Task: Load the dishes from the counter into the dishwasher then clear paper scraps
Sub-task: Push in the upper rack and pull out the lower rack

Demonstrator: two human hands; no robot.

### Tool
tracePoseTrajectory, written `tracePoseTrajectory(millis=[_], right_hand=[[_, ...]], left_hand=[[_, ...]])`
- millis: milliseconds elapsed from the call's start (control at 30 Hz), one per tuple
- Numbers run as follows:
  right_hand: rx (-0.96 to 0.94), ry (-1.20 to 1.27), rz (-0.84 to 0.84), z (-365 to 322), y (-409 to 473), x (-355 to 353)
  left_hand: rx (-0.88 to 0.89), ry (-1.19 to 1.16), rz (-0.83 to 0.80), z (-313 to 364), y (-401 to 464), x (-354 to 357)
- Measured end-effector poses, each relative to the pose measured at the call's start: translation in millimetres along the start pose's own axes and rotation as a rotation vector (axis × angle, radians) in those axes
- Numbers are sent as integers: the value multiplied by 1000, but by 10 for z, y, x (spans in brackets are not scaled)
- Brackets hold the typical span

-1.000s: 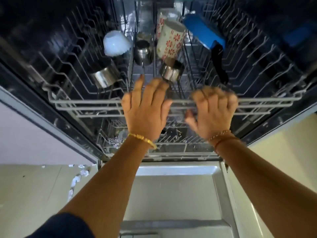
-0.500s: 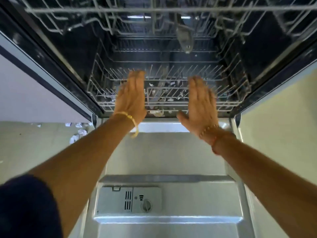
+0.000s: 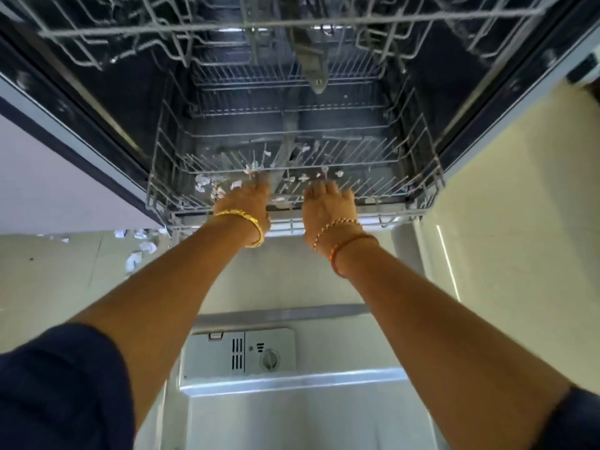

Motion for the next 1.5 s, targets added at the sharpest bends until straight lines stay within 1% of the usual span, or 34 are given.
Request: tracePoseTrajectory(millis=[133,200,367,433,533,633,800,900,1000,1067,1133,1167,1233,1267,1300,1367,1400,1433,1467,1500], right_hand=[[-39,41,-41,-117,-526,251],[-44,99,-47,-161,-779,359],[-4,256,-109,-274,-1561,692],[31,312,-153,-325,-1853,807],[82,360,-227,-451,-2249,982],[114,364,-282,-560,-2607,1139],[137,368,-319,-680,-3133,1350],[125,357,-357,-738,-3447,1465],[90,323,-365,-763,-3685,1577],[65,299,-353,-753,-3754,1633],[43,278,-352,-748,-3775,1685],[35,277,-362,-748,-3770,1697],[33,332,-367,-739,-3745,1629],[39,391,-323,-725,-3725,1538],[51,471,-227,-703,-3710,1396],[120,698,106,-623,-3719,1005],[151,818,297,-574,-3779,727],[177,907,455,-542,-3875,438],[191,981,577,-522,-3995,107],[192,1044,649,-522,-4118,-207]], left_hand=[[7,-90,23,3,-490,165],[9,-89,15,10,-770,235],[-2,-70,-99,95,-1468,532],[-23,-48,-163,152,-1725,639],[-48,-63,-206,204,-2059,799],[-45,-75,-252,193,-2373,997],[-33,-114,-331,179,-2944,1276],[-34,-182,-375,182,-3369,1406],[-3,-287,-374,192,-3705,1547],[10,-323,-360,191,-3779,1629],[27,-302,-332,181,-3810,1694],[48,-252,-319,187,-3820,1698],[118,-62,-276,217,-3826,1622],[142,33,-247,214,-3827,1541],[132,72,-208,210,-3840,1392],[85,49,-98,167,-3903,1061],[105,10,14,155,-3978,805],[169,-24,173,158,-4086,544],[229,-71,298,135,-4219,257],[270,-100,343,99,-4355,-15]])
Point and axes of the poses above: each hand's wrist, its own y-axis towards the middle knuckle, its own x-axis out of the palm, z = x × y, the point moved 4 cm from there along y, towards the middle knuckle, and after that the axes turned 1 degree about -y, right-handed, at the moved point
